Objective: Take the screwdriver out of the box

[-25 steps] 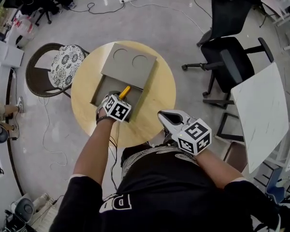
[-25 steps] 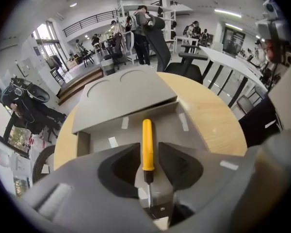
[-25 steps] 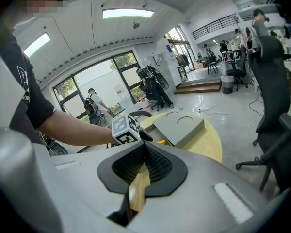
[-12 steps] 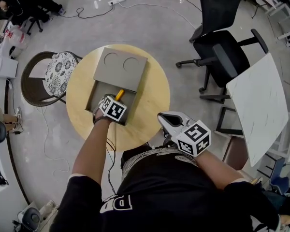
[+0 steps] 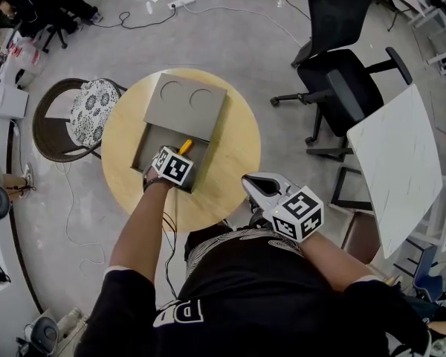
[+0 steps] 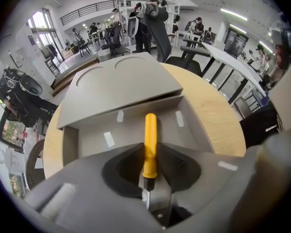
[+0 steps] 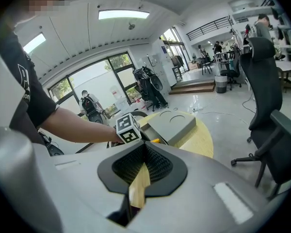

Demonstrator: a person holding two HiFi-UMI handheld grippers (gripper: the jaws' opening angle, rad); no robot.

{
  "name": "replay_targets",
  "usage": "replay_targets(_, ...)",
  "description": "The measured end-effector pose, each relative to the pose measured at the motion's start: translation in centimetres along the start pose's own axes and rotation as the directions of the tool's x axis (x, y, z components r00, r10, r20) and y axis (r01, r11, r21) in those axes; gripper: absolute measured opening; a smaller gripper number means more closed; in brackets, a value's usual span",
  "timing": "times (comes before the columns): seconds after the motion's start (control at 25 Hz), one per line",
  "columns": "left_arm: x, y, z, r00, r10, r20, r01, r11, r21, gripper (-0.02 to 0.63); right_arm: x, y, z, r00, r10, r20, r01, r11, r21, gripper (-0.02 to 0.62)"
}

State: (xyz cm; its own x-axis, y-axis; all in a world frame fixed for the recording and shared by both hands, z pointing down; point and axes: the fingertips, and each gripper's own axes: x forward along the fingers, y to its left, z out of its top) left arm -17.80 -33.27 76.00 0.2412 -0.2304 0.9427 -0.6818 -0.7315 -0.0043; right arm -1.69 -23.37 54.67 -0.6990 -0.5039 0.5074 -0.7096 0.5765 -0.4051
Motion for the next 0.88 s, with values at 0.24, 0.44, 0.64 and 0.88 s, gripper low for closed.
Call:
replay_targets(0.24,-1.0,0.0,0.6,1.0,0.009,0.019,-0.009,1.0,0.009,0.137,-0.5,0.0,0.1,1.0,0.002,0.005,-0.002,1.0,-0.007,0.002)
replay_targets(0.44,-2.2,-0.1,1.5,0.999,0.039,0.038,-0.041,0.999,0.033,0.137,-0.8,0.2,0.4,1.0,0.02,0.015,-0.02,0.999,-0.025,0.002)
replay_targets(0.64,-4.2,-0.3,2.2,0.995,0.062,0.074,-0.065,0.997,0.038,0.137,-0.8,0.8,1.0,0.999,0.041,0.033,-0.039,0.998,-0.047,0.002)
replay_targets(0.88,-7.2,0.1,2.7,0.987,0.104,0.123,-0.108,0.994,0.021,0.137,-0.8,1.9,1.6,0.995,0.085,0.045,-0.081,0.993,-0.084,0.002)
